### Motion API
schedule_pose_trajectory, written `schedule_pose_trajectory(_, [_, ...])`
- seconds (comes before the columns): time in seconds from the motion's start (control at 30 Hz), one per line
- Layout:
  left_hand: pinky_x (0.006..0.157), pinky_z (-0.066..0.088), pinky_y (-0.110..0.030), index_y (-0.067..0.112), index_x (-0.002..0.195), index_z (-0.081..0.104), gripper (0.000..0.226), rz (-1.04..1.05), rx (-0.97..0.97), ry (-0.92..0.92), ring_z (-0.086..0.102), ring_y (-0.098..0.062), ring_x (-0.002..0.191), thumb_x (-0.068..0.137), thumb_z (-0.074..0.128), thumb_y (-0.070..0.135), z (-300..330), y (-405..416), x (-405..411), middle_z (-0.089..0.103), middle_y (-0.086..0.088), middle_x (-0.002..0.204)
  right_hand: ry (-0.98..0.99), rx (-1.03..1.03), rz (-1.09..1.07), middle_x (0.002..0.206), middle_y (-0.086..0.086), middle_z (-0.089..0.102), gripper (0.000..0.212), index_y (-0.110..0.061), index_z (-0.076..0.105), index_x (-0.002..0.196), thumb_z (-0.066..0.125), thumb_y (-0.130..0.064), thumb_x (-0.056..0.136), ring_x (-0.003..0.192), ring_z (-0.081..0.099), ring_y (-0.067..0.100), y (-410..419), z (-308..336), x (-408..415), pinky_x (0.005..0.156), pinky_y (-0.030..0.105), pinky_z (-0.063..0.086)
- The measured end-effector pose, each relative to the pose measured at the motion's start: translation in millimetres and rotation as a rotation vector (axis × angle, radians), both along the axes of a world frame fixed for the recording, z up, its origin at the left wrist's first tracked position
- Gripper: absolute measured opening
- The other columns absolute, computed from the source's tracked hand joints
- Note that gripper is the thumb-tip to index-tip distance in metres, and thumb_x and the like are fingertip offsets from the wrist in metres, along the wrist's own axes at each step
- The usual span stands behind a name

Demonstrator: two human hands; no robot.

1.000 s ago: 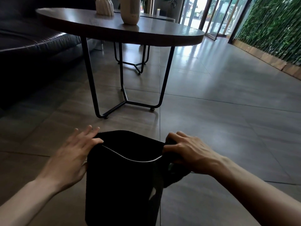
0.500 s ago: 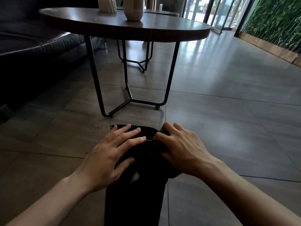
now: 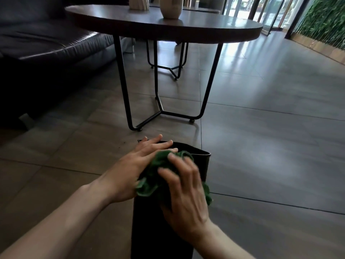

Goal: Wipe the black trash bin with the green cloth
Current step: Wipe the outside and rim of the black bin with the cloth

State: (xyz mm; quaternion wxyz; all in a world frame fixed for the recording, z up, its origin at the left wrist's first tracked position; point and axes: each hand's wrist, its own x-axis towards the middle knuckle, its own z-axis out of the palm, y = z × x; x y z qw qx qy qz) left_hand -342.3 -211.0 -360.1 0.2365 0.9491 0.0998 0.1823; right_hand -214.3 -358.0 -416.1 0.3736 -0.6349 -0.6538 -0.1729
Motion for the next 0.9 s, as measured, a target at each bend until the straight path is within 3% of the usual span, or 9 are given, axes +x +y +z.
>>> schedule_pose_trajectory(0.13, [0.127,0.007,-0.034,0.040,0.150,0.039,0.076,0.053,-0.016,0.008,0.012,-0.003,0.153,0.091,0.064,-0.001,-2.8,8.5,-6.1,0.031,0.024,0.159,-0.381,-0.190,0.062,0.158,0.010,0.039,0.065,-0.014,0.050,0.144,0.063,-0.046,0.089,0.137,0.048,0.034,-25.9,-65.3,-4.1,0.124,0.052,0.026])
schedule_pose_trajectory(0.27, [0.126,0.008,-0.031,0.041,0.148,0.041,0.075,0.080,-0.058,-0.009,0.015,-0.002,0.152,0.090,0.067,0.001,-5.6,12.8,-13.5,0.035,0.026,0.157,-0.728,-0.257,0.194,0.159,0.004,0.042,0.047,-0.018,0.046,0.152,0.046,-0.022,0.106,0.135,0.051,0.024,-52.3,-103.0,4.5,0.127,0.050,0.023])
schedule_pose_trajectory(0.37, [0.127,0.008,-0.033,0.041,0.147,0.043,0.076,0.080,-0.081,-0.017,0.016,-0.001,0.152,0.089,0.067,-0.001,-6.6,12.8,-13.7,0.038,0.026,0.155,-0.729,-0.209,0.235,0.158,0.005,0.042,0.044,-0.017,0.046,0.150,0.047,-0.016,0.106,0.133,0.053,0.025,-41.2,-88.2,18.5,0.127,0.049,0.023])
schedule_pose_trajectory(0.53, [0.127,0.011,-0.039,0.040,0.147,0.043,0.081,0.087,-0.089,-0.014,0.018,-0.002,0.152,0.086,0.062,-0.010,-6.1,12.8,-13.0,0.041,0.024,0.154,-0.239,-0.073,-0.011,0.163,0.011,0.036,0.049,-0.013,0.051,0.148,0.058,-0.025,0.101,0.146,0.041,0.034,7.2,-21.3,36.5,0.126,0.051,0.023])
schedule_pose_trajectory(0.63, [0.127,0.011,-0.039,0.041,0.147,0.043,0.082,0.098,-0.101,-0.020,0.018,-0.001,0.151,0.086,0.060,-0.012,-6.0,12.7,-13.3,0.041,0.023,0.154,-0.135,-0.086,-0.072,0.164,0.013,0.034,0.054,-0.012,0.052,0.147,0.059,-0.028,0.096,0.148,0.037,0.037,15.2,-16.3,23.6,0.126,0.053,0.023])
schedule_pose_trajectory(0.73, [0.127,0.010,-0.041,0.042,0.146,0.043,0.079,0.129,-0.113,-0.012,0.017,0.002,0.151,0.088,0.063,-0.008,-6.0,14.4,-17.8,0.041,0.025,0.153,-0.344,-0.171,0.074,0.166,0.012,0.031,0.057,-0.016,0.047,0.151,0.053,-0.037,0.099,0.140,0.046,0.035,-12.1,-60.0,0.7,0.127,0.052,0.019])
schedule_pose_trajectory(0.83, [0.127,0.011,-0.042,0.041,0.145,0.044,0.078,0.134,-0.126,-0.010,0.018,0.002,0.151,0.087,0.066,-0.007,-5.8,13.2,-22.2,0.043,0.025,0.152,-0.722,-0.273,0.225,0.159,0.002,0.042,0.048,-0.022,0.040,0.155,0.039,-0.024,0.107,0.134,0.053,0.022,-47.6,-106.5,-6.9,0.128,0.048,0.016])
schedule_pose_trajectory(0.9, [0.127,0.010,-0.041,0.041,0.144,0.045,0.078,0.113,-0.130,-0.013,0.018,0.000,0.151,0.087,0.066,-0.008,-5.6,10.6,-20.8,0.043,0.025,0.152,-0.847,-0.294,0.265,0.157,-0.002,0.042,0.050,-0.024,0.037,0.157,0.042,-0.018,0.107,0.134,0.053,0.017,-52.0,-113.4,-1.2,0.128,0.046,0.016])
